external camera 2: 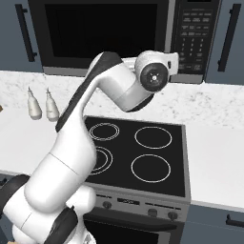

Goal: Open the microwave, place the bowl with waffle inside the microwave, then close the microwave door and turn it on.

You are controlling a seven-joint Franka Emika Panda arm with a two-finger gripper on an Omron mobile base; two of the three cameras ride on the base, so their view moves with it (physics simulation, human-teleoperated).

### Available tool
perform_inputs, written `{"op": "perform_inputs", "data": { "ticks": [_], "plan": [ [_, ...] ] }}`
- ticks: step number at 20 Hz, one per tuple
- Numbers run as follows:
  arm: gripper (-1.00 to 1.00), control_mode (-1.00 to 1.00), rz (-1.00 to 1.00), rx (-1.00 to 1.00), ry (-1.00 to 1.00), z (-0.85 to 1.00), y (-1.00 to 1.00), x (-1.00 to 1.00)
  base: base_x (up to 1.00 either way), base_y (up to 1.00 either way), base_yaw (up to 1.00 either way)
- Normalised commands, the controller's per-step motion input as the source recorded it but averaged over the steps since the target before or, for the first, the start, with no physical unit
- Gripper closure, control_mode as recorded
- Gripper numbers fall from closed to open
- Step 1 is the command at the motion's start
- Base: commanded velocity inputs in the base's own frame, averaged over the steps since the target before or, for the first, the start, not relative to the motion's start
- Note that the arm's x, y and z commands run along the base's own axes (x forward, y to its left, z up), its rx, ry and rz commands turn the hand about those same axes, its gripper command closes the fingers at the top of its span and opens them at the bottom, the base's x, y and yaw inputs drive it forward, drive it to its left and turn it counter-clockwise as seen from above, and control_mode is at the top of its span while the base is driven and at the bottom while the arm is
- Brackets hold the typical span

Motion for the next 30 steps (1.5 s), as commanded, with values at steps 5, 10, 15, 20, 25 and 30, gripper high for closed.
{"op": "perform_inputs", "data": {
  "ticks": [5, 10, 15, 20, 25, 30],
  "plan": [
    [-1.0, -1.0, 0.04, 0.03, -0.24, -0.28, -0.88, -0.25, 0.0, 0.0, 0.0],
    [-1.0, -1.0, 0.11, -0.03, -0.23, -0.25, -0.56, -0.18, 0.0, 0.0, 0.0],
    [-1.0, -1.0, 0.11, -0.14, -0.05, -0.16, -0.11, -0.04, 0.0, 0.0, 0.0],
    [1.0, -1.0, 0.03, -0.1, 0.07, -0.01, 0.02, 0.0, 0.0, 0.0, 0.0],
    [1.0, -1.0, 0.0, -0.1, 0.08, -0.01, -0.01, 0.11, 0.0, 0.0, 0.0],
    [1.0, -1.0, 0.0, -0.08, -0.07, -0.29, 0.0, 0.25, 0.0, 0.0, 0.0]
  ]
}}
